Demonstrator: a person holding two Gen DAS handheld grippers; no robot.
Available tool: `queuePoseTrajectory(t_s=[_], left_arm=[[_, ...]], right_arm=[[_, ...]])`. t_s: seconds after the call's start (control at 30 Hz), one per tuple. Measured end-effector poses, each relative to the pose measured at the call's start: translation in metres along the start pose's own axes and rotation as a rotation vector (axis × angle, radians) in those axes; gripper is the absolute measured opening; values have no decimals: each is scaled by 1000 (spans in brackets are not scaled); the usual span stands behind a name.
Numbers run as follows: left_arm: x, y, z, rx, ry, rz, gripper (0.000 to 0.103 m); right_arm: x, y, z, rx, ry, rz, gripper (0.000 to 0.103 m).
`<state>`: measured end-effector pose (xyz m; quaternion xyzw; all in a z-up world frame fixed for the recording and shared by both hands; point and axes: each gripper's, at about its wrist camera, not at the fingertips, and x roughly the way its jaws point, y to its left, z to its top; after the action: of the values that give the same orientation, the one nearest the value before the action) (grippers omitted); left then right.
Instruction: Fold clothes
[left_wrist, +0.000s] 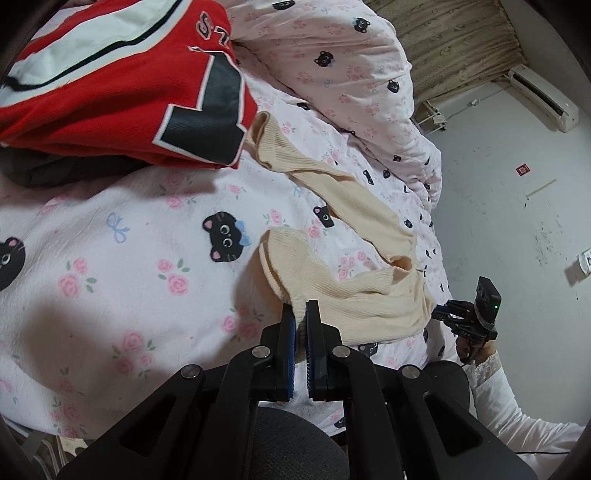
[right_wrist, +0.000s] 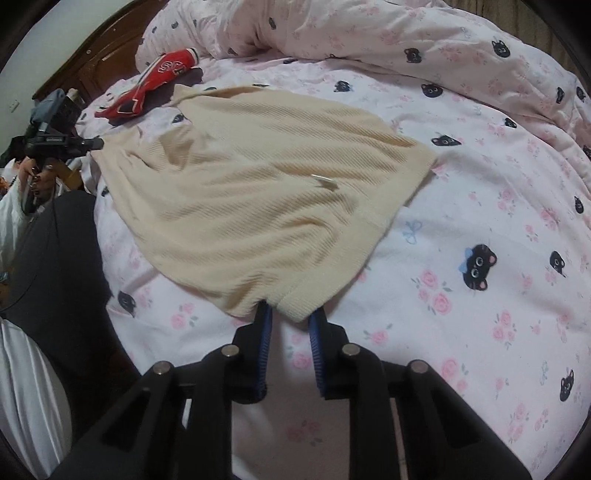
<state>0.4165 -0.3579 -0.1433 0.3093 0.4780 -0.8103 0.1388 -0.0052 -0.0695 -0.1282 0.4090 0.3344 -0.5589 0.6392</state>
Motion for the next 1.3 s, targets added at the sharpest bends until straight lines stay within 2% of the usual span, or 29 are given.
queuePoseTrajectory(t_s=[0.07, 0.3, 0.53, 0.63, 0.67, 0.83, 0.9, 0.97, 1.03, 1.07, 1.13, 1.17, 1.2, 1.3], left_arm=[[-1, 2, -2, -8, -4, -1, 4], [-11, 3, -3, -38, -41, -30, 4], [-30, -2, -1, -34, -78, -31, 4], [-35, -2, 0, -38, -85, -21, 4], [-35, -1, 0, -39, -82, -11, 4], [-28, 6, -8, -59, -57, 21, 4], [-24, 10, -11, -71, -52, 36, 4], [-23, 13, -14, -80, -53, 47, 4], [-22, 16, -16, -88, -54, 52, 4], [-22, 17, -17, -90, -56, 54, 4], [-22, 20, -18, -96, -59, 60, 4], [-22, 21, -18, -101, -60, 66, 4], [-22, 23, -18, -107, -62, 72, 4], [-21, 30, -19, -134, -66, 103, 5]], right_arm=[[-1, 4, 3, -9, -1, 19, 6], [-13, 2, 9, -8, -1, 63, 5], [-47, -6, 7, -25, 2, 119, 5], [-51, -5, 4, -64, 74, 127, 5], [-48, -3, 2, -85, 125, 125, 1], [-21, 7, -13, -174, 320, 96, 1], [-11, 10, -19, -191, 357, 90, 1], [-7, 10, -21, -178, 353, 84, 1], [-9, 8, -19, -150, 315, 102, 3], [-11, 7, -18, -137, 296, 111, 8], [-15, 9, -16, -130, 259, 109, 24], [-17, 10, -15, -127, 241, 107, 39], [-17, 11, -14, -127, 231, 101, 46], [-14, 14, -15, -130, 231, 100, 46]])
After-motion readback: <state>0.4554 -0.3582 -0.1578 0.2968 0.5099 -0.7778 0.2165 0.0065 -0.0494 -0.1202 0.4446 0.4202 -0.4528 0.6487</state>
